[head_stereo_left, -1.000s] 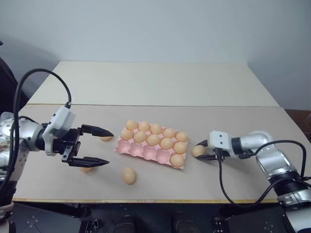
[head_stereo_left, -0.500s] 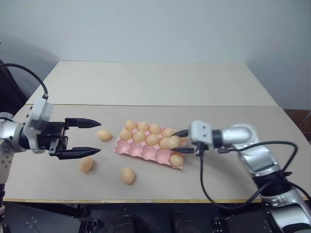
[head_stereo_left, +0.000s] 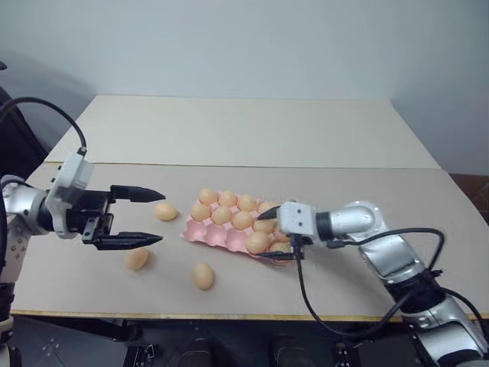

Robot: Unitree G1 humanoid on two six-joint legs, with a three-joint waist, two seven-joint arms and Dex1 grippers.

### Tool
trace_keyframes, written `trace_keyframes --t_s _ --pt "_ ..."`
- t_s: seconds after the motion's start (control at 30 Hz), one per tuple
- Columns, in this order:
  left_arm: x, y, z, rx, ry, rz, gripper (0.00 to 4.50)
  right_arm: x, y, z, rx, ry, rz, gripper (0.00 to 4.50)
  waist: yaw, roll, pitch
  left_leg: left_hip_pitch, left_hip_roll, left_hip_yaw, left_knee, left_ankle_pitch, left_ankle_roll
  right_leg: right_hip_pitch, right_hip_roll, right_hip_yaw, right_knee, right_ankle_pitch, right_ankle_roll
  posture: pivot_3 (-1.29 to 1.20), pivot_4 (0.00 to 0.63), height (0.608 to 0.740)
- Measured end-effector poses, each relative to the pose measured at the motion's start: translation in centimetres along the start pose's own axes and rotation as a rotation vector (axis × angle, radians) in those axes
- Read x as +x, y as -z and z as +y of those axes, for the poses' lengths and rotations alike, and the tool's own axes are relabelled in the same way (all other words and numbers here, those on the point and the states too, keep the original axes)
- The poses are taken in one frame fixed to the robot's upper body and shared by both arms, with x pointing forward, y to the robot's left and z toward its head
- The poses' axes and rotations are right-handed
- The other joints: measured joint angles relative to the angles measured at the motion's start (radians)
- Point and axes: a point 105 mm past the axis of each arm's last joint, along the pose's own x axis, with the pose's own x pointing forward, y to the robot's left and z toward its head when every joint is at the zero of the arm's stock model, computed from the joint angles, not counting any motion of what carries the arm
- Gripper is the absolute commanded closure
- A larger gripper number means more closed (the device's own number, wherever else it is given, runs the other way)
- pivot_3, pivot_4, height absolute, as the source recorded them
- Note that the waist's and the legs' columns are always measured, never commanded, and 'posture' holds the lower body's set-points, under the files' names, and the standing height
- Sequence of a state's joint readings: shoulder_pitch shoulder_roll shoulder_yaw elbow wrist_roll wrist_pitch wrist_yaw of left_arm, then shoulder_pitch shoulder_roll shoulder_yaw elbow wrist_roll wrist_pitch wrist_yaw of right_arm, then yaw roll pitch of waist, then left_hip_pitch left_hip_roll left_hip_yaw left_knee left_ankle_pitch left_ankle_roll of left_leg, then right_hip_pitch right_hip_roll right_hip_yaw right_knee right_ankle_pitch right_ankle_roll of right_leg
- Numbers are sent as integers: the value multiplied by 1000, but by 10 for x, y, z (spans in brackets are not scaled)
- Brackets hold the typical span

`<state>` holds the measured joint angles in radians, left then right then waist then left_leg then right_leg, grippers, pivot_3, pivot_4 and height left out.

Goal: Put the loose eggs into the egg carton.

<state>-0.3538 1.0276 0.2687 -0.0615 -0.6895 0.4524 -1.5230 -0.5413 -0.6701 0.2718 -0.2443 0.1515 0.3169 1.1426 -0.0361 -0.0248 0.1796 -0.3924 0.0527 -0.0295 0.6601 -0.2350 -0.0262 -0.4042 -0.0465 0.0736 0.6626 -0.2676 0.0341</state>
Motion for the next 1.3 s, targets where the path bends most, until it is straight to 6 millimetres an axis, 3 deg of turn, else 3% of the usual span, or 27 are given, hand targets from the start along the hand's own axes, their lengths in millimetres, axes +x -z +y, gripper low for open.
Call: trace_keyframes --t_s 0.17,0.3,0.47,0.77,0.97,1.3 --pt "-11 9 -2 -18 -14 27 0 -49 -7 12 78 -21 -55 44 -1 0 0 0 0 0 0 0 0 0 0 0 0 0 0 0 150 740" --pt "-24 13 -3 -39 -41 64 0 -87 -12 11 117 7 -68 44 -8 0 0 2 1 1 0 0 0 1 0 0 0 0 0 0 150 740" --pt "-47 19 -2 -55 -106 124 0 -134 -7 15 181 14 -18 44 -7 0 0 2 1 1 -1 0 0 1 0 0 0 -1 -1 0 150 740" --pt "-53 36 -7 -102 -125 202 0 -130 -6 17 184 20 -35 44 -9 0 0 2 1 2 -1 0 0 0 0 1 0 -1 -1 0 150 740" --pt "-69 70 -5 -126 -233 346 0 -124 -8 18 175 24 -46 44 -7 0 0 2 1 2 -1 0 0 0 0 1 0 -1 -1 0 150 740" --pt "-44 122 -1 -173 -311 398 0 -113 -14 21 154 14 -71 44 -1 0 0 1 1 2 -1 0 0 0 0 1 0 -1 -1 0 150 740"
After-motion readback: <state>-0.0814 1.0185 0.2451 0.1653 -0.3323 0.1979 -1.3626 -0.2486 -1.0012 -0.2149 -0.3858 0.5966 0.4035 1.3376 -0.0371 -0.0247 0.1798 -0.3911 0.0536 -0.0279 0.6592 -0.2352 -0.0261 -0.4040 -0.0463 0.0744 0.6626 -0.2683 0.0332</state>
